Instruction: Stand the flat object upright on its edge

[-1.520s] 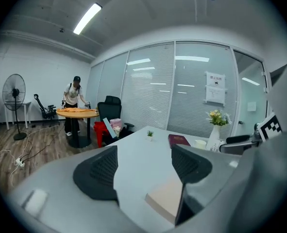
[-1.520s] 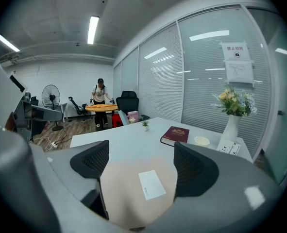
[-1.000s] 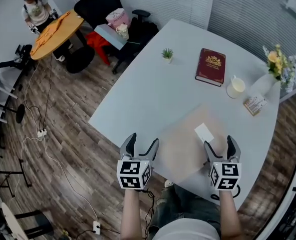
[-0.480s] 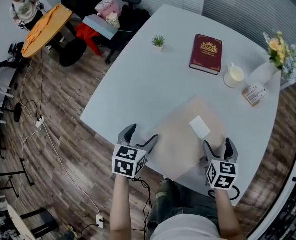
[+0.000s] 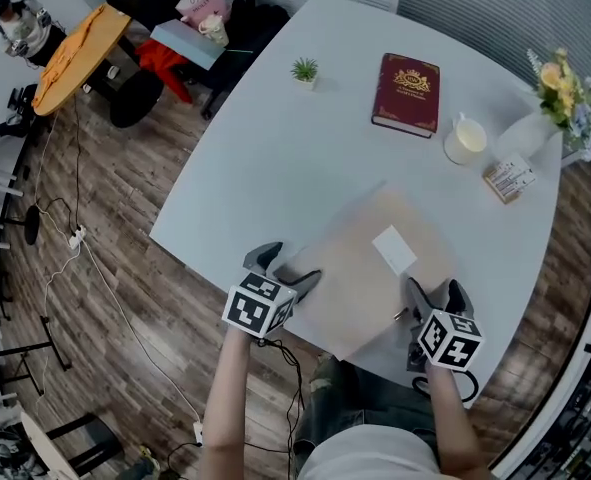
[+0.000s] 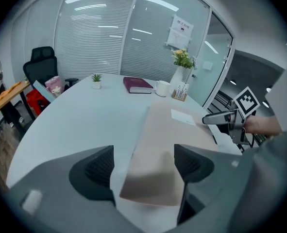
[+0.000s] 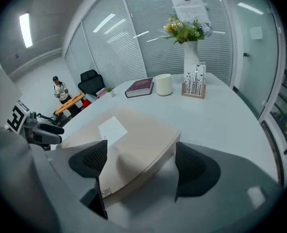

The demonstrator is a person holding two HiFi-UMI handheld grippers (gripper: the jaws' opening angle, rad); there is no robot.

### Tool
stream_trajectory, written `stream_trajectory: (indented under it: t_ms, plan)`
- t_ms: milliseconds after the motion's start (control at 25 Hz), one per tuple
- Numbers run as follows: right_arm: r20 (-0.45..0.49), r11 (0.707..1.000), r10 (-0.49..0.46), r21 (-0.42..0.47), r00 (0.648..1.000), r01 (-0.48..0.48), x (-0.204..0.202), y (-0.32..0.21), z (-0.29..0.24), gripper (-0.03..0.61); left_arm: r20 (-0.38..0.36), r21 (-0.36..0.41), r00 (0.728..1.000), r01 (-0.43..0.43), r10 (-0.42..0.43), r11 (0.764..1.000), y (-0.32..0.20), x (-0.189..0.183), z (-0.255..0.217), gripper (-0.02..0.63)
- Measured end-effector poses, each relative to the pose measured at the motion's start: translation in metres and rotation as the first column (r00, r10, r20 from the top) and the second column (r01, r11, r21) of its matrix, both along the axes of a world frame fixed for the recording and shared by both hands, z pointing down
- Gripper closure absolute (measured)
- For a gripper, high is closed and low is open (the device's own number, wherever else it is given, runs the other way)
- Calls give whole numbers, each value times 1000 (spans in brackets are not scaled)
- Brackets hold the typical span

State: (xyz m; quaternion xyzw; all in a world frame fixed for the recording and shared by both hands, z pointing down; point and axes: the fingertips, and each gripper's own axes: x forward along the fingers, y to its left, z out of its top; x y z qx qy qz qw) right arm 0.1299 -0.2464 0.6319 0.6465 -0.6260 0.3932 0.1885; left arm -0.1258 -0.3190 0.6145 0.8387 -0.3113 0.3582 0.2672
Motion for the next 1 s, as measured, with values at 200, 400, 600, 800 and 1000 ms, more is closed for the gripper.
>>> stream_trajectory:
  t_ms: [200, 400, 600, 800, 1000]
  plan:
    - [88, 998, 35, -51, 996, -30, -1, 0, 14, 105, -27, -63, 998, -51, 50, 997, -2, 8, 11, 233]
    - [196, 992, 89, -106, 977, -69, -3, 0, 26, 104, -43, -164, 994, -109, 103, 980, 1, 11, 25, 232]
    - [277, 985, 134, -147, 952, -96, -4, -3, 32, 106, -71, -243, 986, -166, 153, 956, 6, 15, 36, 232]
    - [354, 978, 164, -177, 921, -106, -8, -4, 37, 107, -115, -308, 977, -206, 179, 929, 7, 17, 41, 232]
    - [398, 976, 169, -195, 902, -97, -10, -5, 42, 101, -153, -387, 962, -269, 227, 882, 11, 22, 50, 233]
